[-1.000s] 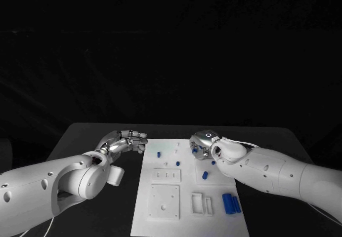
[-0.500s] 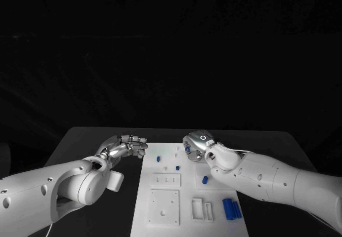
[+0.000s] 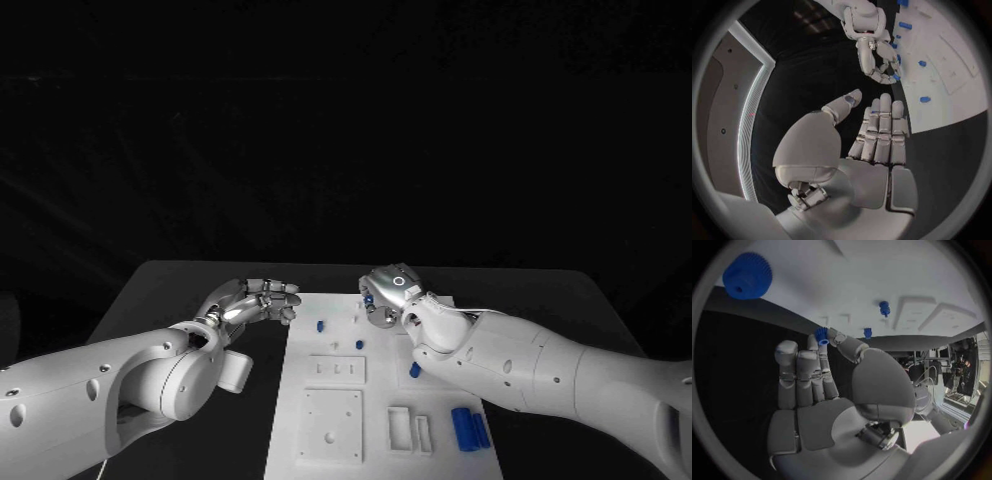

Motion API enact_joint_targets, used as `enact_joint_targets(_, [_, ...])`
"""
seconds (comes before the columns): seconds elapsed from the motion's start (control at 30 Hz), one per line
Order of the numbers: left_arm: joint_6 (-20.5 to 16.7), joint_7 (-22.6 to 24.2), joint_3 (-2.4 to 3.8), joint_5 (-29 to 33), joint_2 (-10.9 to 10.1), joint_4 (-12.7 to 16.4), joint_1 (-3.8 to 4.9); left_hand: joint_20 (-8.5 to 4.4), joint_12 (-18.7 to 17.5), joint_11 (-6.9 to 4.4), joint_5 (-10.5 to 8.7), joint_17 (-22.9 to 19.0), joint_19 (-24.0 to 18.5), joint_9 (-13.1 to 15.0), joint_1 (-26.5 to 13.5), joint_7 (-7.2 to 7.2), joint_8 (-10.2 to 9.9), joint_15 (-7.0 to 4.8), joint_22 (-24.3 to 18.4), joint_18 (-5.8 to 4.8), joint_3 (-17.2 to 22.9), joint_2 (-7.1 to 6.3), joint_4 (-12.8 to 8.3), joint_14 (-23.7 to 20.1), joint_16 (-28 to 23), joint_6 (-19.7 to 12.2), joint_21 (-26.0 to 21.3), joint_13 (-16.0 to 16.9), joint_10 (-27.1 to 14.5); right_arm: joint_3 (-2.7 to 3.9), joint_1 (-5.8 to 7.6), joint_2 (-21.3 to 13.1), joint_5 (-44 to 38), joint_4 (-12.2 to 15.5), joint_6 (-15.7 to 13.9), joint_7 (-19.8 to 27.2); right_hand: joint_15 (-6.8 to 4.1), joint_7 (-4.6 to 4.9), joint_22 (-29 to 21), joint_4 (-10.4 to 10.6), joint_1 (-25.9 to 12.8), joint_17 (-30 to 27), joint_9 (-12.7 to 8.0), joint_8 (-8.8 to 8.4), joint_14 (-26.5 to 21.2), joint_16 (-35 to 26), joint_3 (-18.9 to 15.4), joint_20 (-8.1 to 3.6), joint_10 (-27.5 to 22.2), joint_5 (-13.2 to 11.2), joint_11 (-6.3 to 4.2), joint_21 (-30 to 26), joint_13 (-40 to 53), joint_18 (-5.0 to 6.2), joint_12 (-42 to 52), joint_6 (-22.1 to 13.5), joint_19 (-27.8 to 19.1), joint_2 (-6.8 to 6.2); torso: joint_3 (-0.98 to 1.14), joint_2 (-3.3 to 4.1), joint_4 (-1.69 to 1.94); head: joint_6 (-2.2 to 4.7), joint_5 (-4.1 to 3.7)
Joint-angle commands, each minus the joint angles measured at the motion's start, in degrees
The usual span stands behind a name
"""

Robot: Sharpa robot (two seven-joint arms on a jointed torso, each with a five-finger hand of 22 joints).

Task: Assemble the parts on the task board

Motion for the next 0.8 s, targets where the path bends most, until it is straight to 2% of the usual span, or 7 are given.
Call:
enact_joint_targets(0.03, [0.6, 0.4, 0.06, -0.2, 0.2, -0.1, 0.08, -0.14, -0.3, 0.19, -0.35, 0.1, -0.1, -0.1, -0.4, 0.40, -0.3, 0.25, 0.0, 0.57, 0.2, -0.03, 0.0, -0.1, -0.2, -0.1, 0.3, -0.1, 0.1, 0.01, -0.02, 0.5, -1.8, -0.5, -0.7, -1.0, -2.12, 0.10, 1.2, 0.3, 0.3, -0.1, 0.1, 0.11, -1.7, 0.4, 0.0, -0.90, 3.4, 0.1, -1.24, 0.2, 3.6, 5.83, 0.0, 0.4, 0.7, -0.12, -0.06, 0.09, -0.01, 0.21, 0.02])
enact_joint_targets(0.2, [0.5, 0.3, 0.06, -1.0, -0.1, 0.2, 0.14, -0.16, -0.4, 0.19, -0.33, 0.1, -0.1, 0.0, -0.1, 0.39, -0.3, 0.24, 0.0, 0.61, 0.3, -0.07, -0.2, -0.1, -0.3, -0.1, 0.3, -0.1, 0.1, 0.02, -0.01, 1.0, -1.7, -1.3, -0.2, -0.8, -2.12, 0.10, 1.2, 0.4, 0.3, -0.1, 0.1, 0.08, -1.7, 0.4, 0.1, -0.90, 3.4, 0.1, -1.24, 0.2, 3.7, 5.83, 0.0, 0.4, 0.7, -0.16, -0.33, 0.22, 0.32, 0.52, -0.33])
enact_joint_targets(0.23, [0.5, 0.3, 0.06, -1.0, -0.1, 0.2, 0.19, -0.15, -0.4, 0.19, -0.34, 0.1, -0.1, 0.0, -0.1, 0.39, -0.3, 0.24, 0.0, 0.61, 0.3, -0.10, -0.3, -0.1, -0.3, -0.1, 0.3, -0.1, 0.1, 0.02, -0.01, 1.1, -1.6, -1.4, -0.1, -0.8, -2.12, 0.10, 1.2, 0.4, 0.3, -0.1, 0.1, 0.07, -1.7, 0.4, 0.1, -0.90, 3.4, 0.1, -1.24, 0.2, 3.7, 5.83, 0.0, 0.4, 0.7, -0.17, -0.30, 0.28, 0.26, 0.62, -0.25])
enact_joint_targets(0.43, [0.5, 0.3, 0.06, -1.1, -0.1, 0.3, 0.65, -0.15, -0.4, 0.19, -0.36, 0.2, -0.1, 0.0, 0.1, 0.40, -0.3, 0.25, 0.0, 0.61, 0.4, -0.16, -0.4, -0.1, -0.3, -0.1, 0.3, -0.1, 0.1, 0.02, -0.05, 2.2, -0.7, -3.4, -0.7, -0.1, -2.10, 0.11, 1.2, 0.6, 0.4, -0.2, 0.1, -0.01, -1.7, 0.4, 0.2, -0.90, 3.3, 0.1, -1.22, 0.3, 3.8, 5.83, -0.1, 0.4, 0.6, -0.29, -0.53, 0.68, 0.73, 0.93, -0.20])
enact_joint_targets(0.57, [0.5, 0.4, 0.06, -1.1, -0.1, 0.3, 0.76, -0.14, -0.5, 0.20, -0.37, 0.2, -0.2, 0.0, 0.1, 0.40, -0.3, 0.26, 0.0, 0.61, 0.4, -0.18, -0.4, -0.2, -0.3, -0.1, 0.3, -0.1, 0.1, 0.03, -0.05, 2.2, -0.3, -3.0, -1.0, 0.2, -2.10, 0.11, 1.2, 0.7, 0.4, -0.2, 0.1, -0.05, -1.8, 0.4, 0.3, -0.90, 3.3, 0.1, -1.22, 0.3, 3.9, 5.83, -0.2, 0.4, 0.6, -0.39, -0.78, 1.04, 1.02, 1.19, -0.41])
enact_joint_targets(0.8, [0.4, 0.3, 0.06, -1.1, -0.1, 0.0, 0.76, -0.13, -0.5, 0.21, -0.39, 0.2, -0.2, 0.0, 0.1, 0.41, -0.3, 0.26, 0.0, 0.60, 0.4, -0.20, -0.4, -0.2, -0.3, -0.1, 0.3, -0.1, 0.1, 0.10, -0.03, 1.8, -0.2, -1.9, -0.9, -0.1, -2.11, 0.10, 1.2, 0.7, 0.5, -0.2, 0.1, -0.07, -1.8, 0.4, 0.3, -0.91, 3.3, 0.1, -1.22, 0.3, 3.9, 5.83, -0.2, 0.5, 0.6, -0.47, -1.00, 1.46, 1.06, 1.15, -0.29])
